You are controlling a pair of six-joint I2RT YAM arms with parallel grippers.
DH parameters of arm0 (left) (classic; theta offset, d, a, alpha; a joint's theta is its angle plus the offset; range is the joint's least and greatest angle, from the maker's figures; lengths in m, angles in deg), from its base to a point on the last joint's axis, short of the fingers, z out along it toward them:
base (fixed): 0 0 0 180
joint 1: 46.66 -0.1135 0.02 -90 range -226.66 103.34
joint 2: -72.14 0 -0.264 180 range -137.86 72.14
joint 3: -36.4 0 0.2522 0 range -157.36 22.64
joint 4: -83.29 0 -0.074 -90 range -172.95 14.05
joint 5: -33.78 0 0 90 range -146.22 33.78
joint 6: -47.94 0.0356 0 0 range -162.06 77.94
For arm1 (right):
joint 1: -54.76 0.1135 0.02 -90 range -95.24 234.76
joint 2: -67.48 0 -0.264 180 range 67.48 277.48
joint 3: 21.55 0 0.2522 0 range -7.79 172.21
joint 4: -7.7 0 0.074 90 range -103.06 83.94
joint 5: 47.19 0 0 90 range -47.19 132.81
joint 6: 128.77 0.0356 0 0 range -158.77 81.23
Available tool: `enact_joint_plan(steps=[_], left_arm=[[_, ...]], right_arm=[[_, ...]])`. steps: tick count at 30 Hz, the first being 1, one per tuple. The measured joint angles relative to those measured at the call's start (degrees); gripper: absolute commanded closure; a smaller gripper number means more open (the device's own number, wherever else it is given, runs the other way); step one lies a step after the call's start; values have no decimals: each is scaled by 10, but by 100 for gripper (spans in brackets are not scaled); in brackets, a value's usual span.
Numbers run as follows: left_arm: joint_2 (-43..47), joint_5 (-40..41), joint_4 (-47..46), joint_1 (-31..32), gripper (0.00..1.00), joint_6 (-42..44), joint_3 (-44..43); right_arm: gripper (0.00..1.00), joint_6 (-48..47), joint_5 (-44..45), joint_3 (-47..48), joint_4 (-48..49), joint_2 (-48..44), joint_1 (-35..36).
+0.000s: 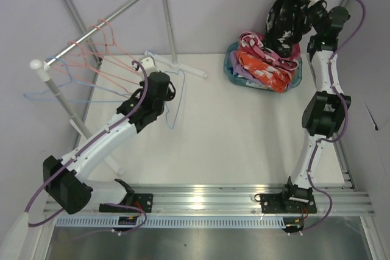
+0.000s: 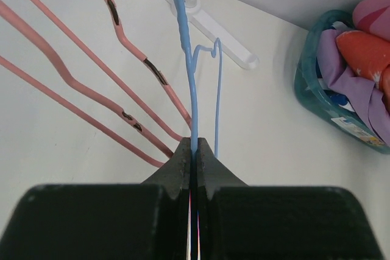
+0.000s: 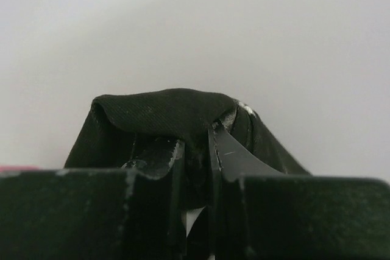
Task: Remove the trousers from the hanger
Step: Place the trousers into the basket
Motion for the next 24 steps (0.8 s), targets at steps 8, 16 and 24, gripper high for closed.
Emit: enact_joint_plan(steps=[8,16,24], left_arm=[[64,-16,-6,-23,100,6,42],[122,-35,-15,-28,100,15,74],[144,-63,-15,-28,100,30,92]], right_arm=[[100,-102,10,-257,-25,-151,98],[100,-136,21,-280,-139,-191,120],[100,-275,97,-275,-340,-215,163]])
